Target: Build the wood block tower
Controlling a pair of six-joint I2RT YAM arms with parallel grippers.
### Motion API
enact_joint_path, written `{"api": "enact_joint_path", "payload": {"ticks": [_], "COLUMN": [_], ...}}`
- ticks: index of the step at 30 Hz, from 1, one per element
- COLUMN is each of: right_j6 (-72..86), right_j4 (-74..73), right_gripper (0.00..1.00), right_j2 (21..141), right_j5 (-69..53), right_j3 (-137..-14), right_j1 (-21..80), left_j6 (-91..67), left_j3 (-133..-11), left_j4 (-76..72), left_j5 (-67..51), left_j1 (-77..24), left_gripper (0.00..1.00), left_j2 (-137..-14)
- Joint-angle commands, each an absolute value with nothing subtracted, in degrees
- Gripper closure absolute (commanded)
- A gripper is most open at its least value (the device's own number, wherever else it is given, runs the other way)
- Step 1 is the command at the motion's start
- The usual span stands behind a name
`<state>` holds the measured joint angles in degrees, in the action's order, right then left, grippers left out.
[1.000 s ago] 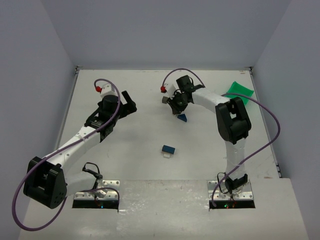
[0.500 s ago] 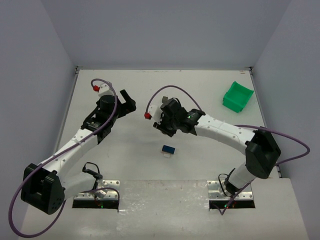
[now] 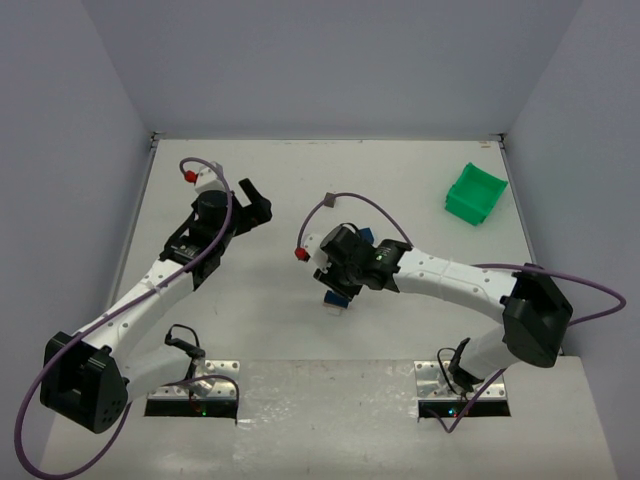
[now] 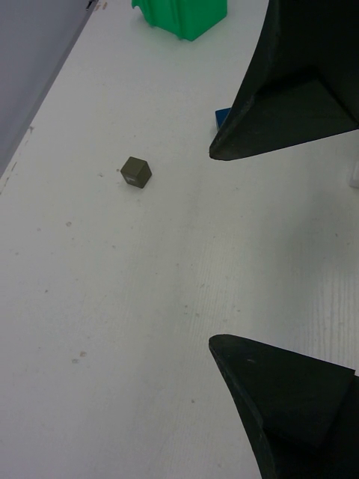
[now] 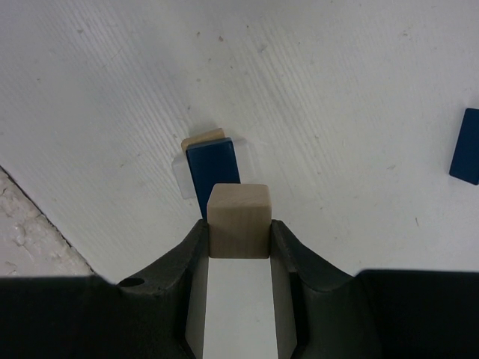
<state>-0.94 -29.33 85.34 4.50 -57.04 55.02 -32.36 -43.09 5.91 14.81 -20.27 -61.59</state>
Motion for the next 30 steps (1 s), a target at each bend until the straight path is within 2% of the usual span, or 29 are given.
{"api": "enact_joint_path", "payload": {"ticks": [1,30], "right_j6": [2.08,0.44], "right_j4": [-29.24,-25.99], "right_gripper": [0.77,0.72], "right_j2": [84.01,88.01], "right_j5": [3.87,4.16], "right_j3": [-56.90,-56.05], "right_j1": [55.96,56.43], "left_j6": [-32.34,-32.26], "left_j3": [-43.21,-43.34], "left_j4": [4.36,3.78], "left_j5": [14.77,14.49], "left_j1": [-20.13,-20.13], "left_gripper": [0.00,0.00], "left_j2": [-60.24,-61.08]}}
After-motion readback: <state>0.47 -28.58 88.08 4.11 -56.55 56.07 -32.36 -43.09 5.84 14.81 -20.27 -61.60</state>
